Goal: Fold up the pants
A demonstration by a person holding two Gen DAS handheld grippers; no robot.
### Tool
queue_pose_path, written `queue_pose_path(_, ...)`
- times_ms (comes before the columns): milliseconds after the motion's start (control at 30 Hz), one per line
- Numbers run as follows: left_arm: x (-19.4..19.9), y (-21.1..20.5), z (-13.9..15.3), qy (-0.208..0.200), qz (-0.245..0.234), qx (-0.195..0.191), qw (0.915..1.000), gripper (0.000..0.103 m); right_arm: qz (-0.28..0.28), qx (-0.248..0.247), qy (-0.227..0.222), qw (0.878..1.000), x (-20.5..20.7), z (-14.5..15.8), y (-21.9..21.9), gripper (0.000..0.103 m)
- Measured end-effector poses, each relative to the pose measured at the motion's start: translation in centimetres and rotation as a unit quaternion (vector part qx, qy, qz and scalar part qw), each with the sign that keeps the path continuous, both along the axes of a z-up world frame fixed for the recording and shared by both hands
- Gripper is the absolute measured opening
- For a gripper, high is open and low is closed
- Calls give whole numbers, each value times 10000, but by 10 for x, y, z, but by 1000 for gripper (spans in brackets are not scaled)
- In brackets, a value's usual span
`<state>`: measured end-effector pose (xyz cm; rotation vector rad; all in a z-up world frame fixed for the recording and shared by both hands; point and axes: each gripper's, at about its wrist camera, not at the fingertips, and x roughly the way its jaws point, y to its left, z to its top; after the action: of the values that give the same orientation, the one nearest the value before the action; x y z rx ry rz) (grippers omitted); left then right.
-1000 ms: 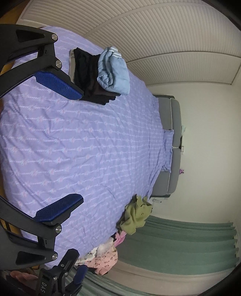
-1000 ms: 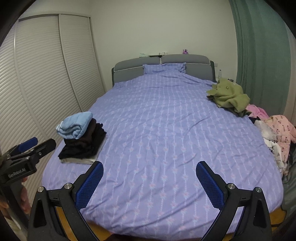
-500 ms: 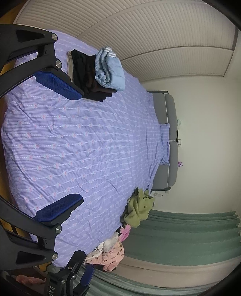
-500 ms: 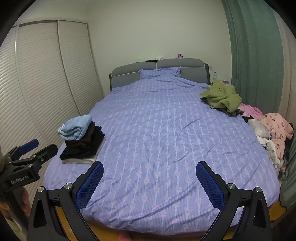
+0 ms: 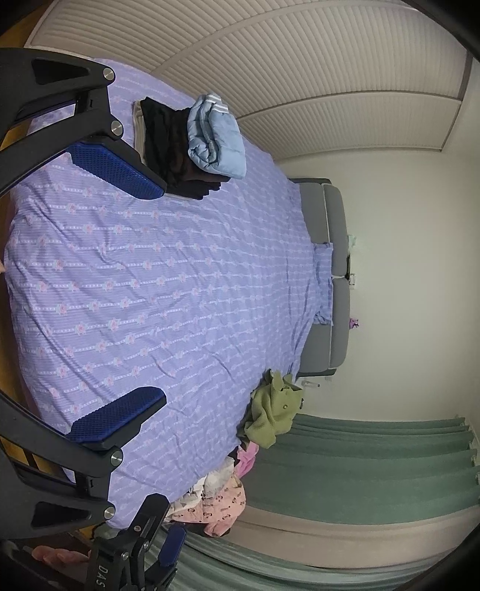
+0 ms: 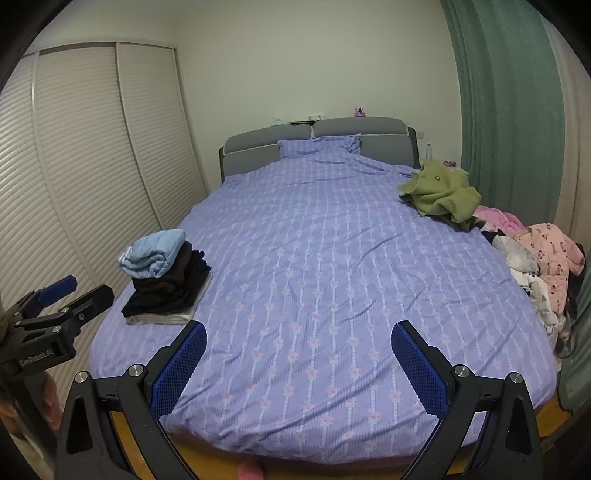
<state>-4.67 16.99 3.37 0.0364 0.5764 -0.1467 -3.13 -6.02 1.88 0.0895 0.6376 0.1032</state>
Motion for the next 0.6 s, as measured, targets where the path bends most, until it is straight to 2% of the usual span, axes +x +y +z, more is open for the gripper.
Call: queue_pose_path(600, -12, -15, -1, -68, -69, 140, 9999, 103, -69, 23, -31, 10000, -11, 0, -8, 101)
